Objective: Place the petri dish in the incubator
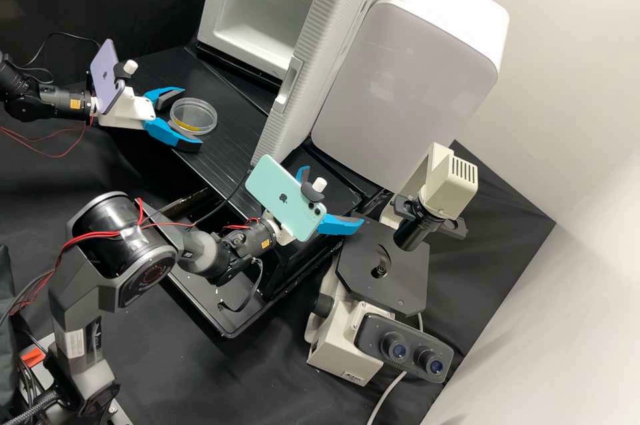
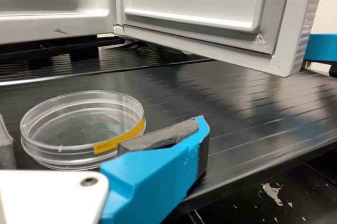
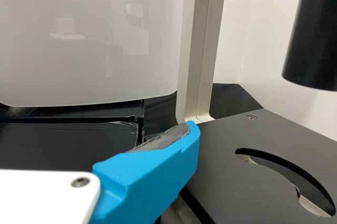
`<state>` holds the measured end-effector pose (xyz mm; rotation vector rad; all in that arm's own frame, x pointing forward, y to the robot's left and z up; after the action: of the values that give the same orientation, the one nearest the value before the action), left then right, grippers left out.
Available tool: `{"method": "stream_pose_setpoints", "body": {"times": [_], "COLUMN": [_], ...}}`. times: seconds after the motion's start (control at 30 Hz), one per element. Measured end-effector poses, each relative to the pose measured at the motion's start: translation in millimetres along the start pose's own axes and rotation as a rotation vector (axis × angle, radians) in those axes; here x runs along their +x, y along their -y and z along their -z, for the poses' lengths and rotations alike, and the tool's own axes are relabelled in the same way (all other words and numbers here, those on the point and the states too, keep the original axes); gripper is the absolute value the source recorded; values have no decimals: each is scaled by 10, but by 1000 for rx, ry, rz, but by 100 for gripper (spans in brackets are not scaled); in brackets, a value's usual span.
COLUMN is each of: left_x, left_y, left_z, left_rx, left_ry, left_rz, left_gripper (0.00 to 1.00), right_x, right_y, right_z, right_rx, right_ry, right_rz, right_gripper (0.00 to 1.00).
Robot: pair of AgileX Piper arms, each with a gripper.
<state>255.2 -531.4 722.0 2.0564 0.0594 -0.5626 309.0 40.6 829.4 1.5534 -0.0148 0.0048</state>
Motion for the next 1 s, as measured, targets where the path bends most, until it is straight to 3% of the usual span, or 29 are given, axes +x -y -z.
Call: {"method": "stream_pose_setpoints", "body": {"times": [1.0], "left_x": [38], "left_y": [2], "left_z": [-16], "left_rx": [10], "left_ry": [-8], "left_rz": [-14], "left_gripper": [0], "right_x": [0], "right_y": [0], "right_z": [0], "right_rx": [0], "right_ry": [0], "right_rz": [0], "right_gripper": [100]}}
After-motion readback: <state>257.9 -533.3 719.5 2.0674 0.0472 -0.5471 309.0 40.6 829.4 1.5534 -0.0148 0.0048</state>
